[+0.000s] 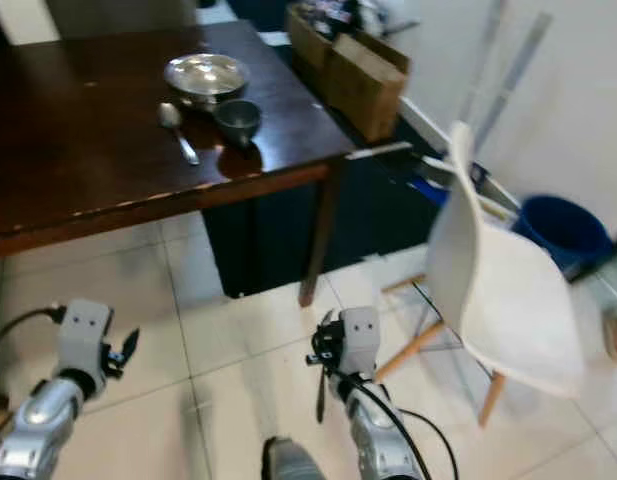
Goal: Setting the table
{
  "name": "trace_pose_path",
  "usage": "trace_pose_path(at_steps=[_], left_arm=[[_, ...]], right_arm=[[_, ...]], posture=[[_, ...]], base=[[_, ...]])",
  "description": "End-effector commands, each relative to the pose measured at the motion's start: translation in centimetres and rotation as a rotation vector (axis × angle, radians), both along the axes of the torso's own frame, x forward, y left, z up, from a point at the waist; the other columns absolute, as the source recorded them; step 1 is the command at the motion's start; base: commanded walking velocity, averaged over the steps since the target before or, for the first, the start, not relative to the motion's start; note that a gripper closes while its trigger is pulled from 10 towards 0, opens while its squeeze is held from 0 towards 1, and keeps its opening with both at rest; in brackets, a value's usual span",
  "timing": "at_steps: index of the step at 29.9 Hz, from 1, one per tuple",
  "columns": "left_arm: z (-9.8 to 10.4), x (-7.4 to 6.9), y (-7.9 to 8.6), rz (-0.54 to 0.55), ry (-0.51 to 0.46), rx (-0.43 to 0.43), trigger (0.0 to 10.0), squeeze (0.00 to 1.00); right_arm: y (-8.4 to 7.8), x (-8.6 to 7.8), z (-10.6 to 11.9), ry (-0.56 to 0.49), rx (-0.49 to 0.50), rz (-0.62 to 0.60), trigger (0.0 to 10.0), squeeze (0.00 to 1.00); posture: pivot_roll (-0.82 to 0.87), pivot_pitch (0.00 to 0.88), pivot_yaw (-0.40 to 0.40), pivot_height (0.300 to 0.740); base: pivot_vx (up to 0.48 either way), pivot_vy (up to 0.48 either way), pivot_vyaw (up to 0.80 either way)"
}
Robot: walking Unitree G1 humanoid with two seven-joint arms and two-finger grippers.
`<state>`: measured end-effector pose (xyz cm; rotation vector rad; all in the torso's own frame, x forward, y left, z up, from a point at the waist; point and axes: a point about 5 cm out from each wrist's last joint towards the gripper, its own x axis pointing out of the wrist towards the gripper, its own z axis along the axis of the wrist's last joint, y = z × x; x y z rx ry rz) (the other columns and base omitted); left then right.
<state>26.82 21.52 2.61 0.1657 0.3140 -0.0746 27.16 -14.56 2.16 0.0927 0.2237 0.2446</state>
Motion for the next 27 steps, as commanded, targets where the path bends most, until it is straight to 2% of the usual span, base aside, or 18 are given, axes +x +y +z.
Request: trace_pose_path(at_steps=[1, 2, 4, 5, 7, 10, 11, 12, 13, 14, 17, 18, 20, 23, 27], left_arm=[[-0.7, -0.6, 0.2, 0.001, 0.032, 0.013, 10.0, 0.0], [-0.7, -0.6, 0.2, 0.001, 0.032, 0.013, 10.0, 0.0], [-0.7, -0.7, 0.2, 0.0, 0.032, 0.013, 10.0, 0.0], [-0.7, -0.7, 0.3, -0.001, 0.029, 0.012, 10.0, 0.0], [0.0, -0.6, 0.3, -0.019, -0.007, 0.011, 10.0, 0.0], [1.8, -0.1, -0.2, -0.065, -0.08, 0.013, 10.0, 0.0], [3.8, 0.4, -0.7, -0.087, -0.154, -0.006, 10.0, 0.0], [3.8, 0.4, -0.7, -0.087, -0.154, -0.006, 10.0, 0.0], [7.9, 1.2, -1.7, -0.13, -0.298, -0.034, 10.0, 0.0], [7.9, 1.2, -1.7, -0.13, -0.298, -0.034, 10.0, 0.0], [12.9, 2.2, -2.9, -0.177, -0.454, -0.071, 10.0, 0.0], [12.9, 2.2, -2.9, -0.177, -0.454, -0.071, 10.0, 0.0], [15.0, 2.8, -3.6, -0.203, -0.51, -0.094, 10.0, 0.0], [15.8, 3.1, -4.3, -0.223, -0.532, -0.097, 10.0, 0.0], [15.7, 3.2, -4.9, -0.224, -0.517, -0.101, 10.0, 0.0]], right_arm=[[0.4, 0.0, 0.6, -0.035, -0.015, 0.033, 10.0, 0.0], [0.4, 0.0, 0.6, -0.035, -0.015, 0.033, 10.0, 0.0], [0.6, 0.2, 1.7, -0.098, -0.052, 0.062, 10.0, 0.0], [0.7, 0.5, 3.5, -0.187, -0.071, 0.054, 10.0, 0.0], [0.7, 1.2, 8.6, -0.416, -0.109, 0.018, 10.0, 0.0], [0.6, 1.5, 11.6, -0.526, -0.122, -0.015, 10.0, 0.0], [0.5, 1.6, 12.9, -0.572, -0.119, -0.029, 10.0, 0.0], [0.5, 1.6, 12.9, -0.572, -0.119, -0.029, 10.0, 0.0], [0.5, 1.6, 14.7, -0.629, -0.111, -0.043, 10.0, 0.0], [0.5, 1.6, 14.7, -0.629, -0.111, -0.043, 10.0, 0.0], [0.7, 1.8, 15.7, -0.649, -0.081, -0.049, 10.0, 0.0], [0.7, 1.8, 15.7, -0.649, -0.081, -0.049, 10.0, 0.0], [0.9, 1.8, 15.7, -0.641, -0.081, -0.044, 10.0, 0.0], [1.1, 1.7, 15.7, -0.622, -0.085, -0.045, 10.0, 0.0], [1.2, 1.5, 15.3, -0.582, -0.071, -0.035, 10.0, 0.0]], posture=[[-0.09, 0.077, -0.005, 0.74], [-0.09, 0.077, -0.005, 0.74], [-0.09, 0.078, -0.007, 0.74], [-0.09, 0.078, -0.007, 0.74], [-0.1, 0.082, -0.003, 0.74], [-0.1, 0.082, -0.003, 0.74], [-0.11, 0.082, 0.004, 0.74], [-0.11, 0.082, 0.004, 0.74], [-0.11, 0.081, 0.004, 0.74], [-0.11, 0.081, 0.004, 0.74], [-0.11, 0.077, 0.01, 0.74], [-0.11, 0.077, 0.01, 0.74], [-0.1, 0.074, 0.011, 0.74], [-0.11, 0.073, 0.014, 0.74], [-0.11, 0.073, 0.018, 0.74]], base=[[0.458, 0.0, 0.79], [0.458, 0.0, 0.79], [0.439, 0.0, 0.47], [0.435, 0.0, 0.0], [0.422, 0.0, 0.0], [0.42, 0.0, 0.0], [0.42, 0.0, 0.0], [0.42, 0.0, 0.0], [0.42, 0.0, 0.0], [0.42, 0.0, 0.0], [0.417, 0.0, 0.0], [0.412, 0.0, 0.0], [0.388, 0.0, 0.0], [0.364, 0.0, 0.0], [0.365, 0.0, 0.0]])
